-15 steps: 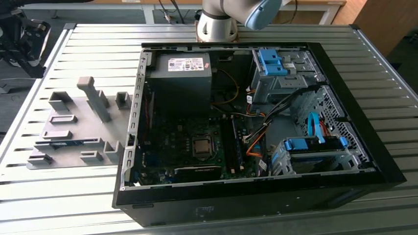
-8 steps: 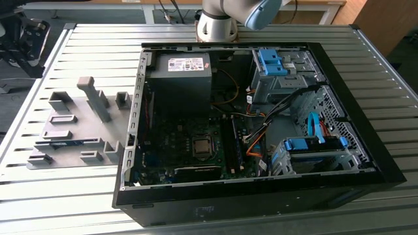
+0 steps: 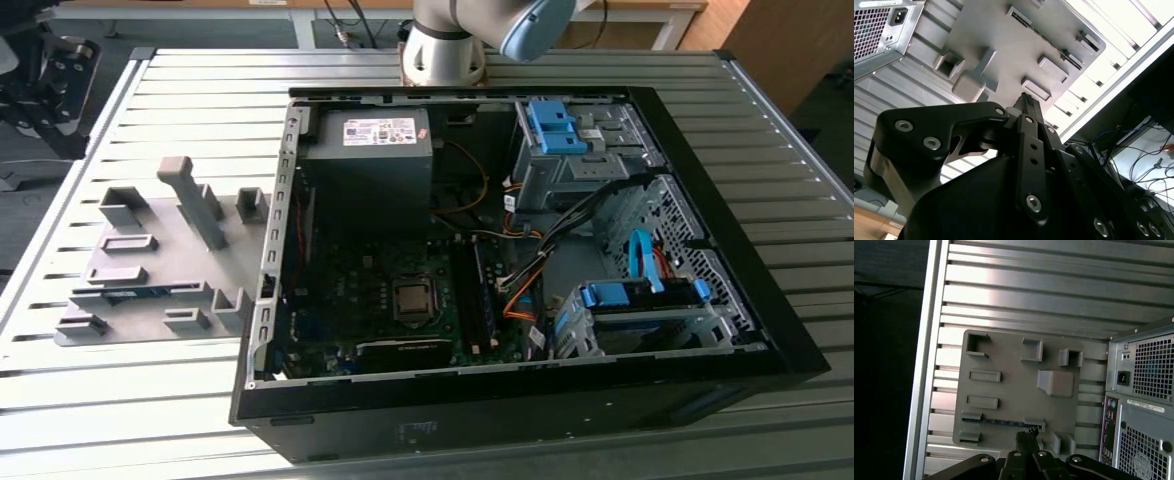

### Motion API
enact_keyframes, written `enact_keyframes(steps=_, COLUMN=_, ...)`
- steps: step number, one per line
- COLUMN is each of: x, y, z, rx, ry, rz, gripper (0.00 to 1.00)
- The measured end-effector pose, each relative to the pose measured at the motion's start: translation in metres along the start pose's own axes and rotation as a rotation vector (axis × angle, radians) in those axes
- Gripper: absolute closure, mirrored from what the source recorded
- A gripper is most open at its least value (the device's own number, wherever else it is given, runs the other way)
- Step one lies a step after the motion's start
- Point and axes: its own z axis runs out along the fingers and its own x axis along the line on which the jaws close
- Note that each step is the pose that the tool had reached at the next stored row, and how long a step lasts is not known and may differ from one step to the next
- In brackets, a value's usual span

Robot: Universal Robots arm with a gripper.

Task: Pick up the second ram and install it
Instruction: 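Pick up the second ram and move it above second insertion slot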

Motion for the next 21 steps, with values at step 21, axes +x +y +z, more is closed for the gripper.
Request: enact_keyframes(steps=21, x=0.0033, y=0.0001, z=0.0007, rx=-0.0061, ry=0.0119, rz=-0.268, gripper=0.89)
